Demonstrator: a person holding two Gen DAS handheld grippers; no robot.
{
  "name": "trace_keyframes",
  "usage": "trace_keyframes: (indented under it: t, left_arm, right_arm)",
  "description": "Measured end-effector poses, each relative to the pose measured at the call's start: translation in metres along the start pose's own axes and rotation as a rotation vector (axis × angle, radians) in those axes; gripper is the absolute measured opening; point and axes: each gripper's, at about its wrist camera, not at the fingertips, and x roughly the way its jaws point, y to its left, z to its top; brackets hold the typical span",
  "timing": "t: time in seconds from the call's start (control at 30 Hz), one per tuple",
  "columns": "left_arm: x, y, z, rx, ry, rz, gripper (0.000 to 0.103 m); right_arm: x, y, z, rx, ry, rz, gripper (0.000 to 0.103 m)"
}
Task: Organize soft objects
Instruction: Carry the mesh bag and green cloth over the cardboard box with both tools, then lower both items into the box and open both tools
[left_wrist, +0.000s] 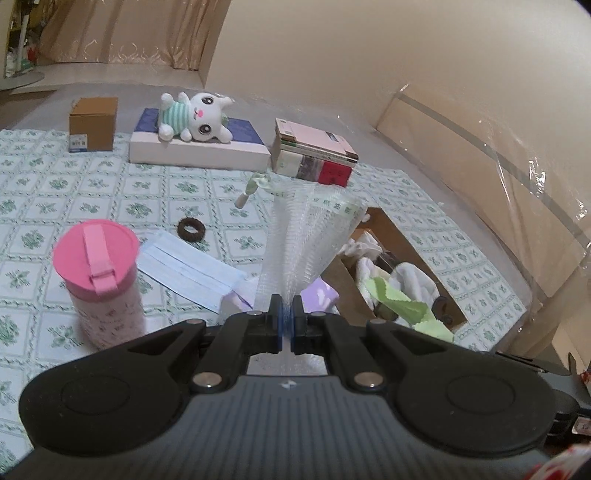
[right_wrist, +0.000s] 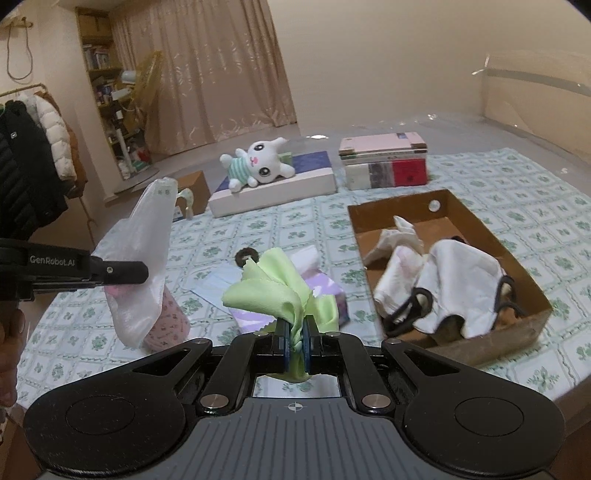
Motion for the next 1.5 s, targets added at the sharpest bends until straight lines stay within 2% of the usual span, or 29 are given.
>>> trace_keyframes:
  t: [0.4,0.67,1.07,1.2,1.5]
  left_arm:
    - [0.042,-0.044,-0.014,-0.006,0.086,-0.083,0.002]
    - [0.087,-0.086,-0.011,0.004,0.139,-0.141,0.002]
    - [0.166,-0.133,0.004,-0.034,0.180,-0.193,0.002]
    - [0.193,-0.136,0.008,-0.059,0.200,-0.181,0.002]
    - [0.240,-0.140,-0.003,0.011,0.257,-0.122,0.003]
  right_arm:
    - [-0.017,-0.055,-0.005,0.075,-0.014,-0.104,0.007]
    - [-0.017,-0.094,0.005,0.051,-0.008,-0.171,0.007]
    - [0.031,-0.152,0.035,-0.088,0.082,-0.195,0.007]
    - [0.051,-0.164,0.036,-0.122,0.130,-0.195,0.007]
    - [0.101,-0.175,0.032,-0.224,0.241,-0.177,0.007]
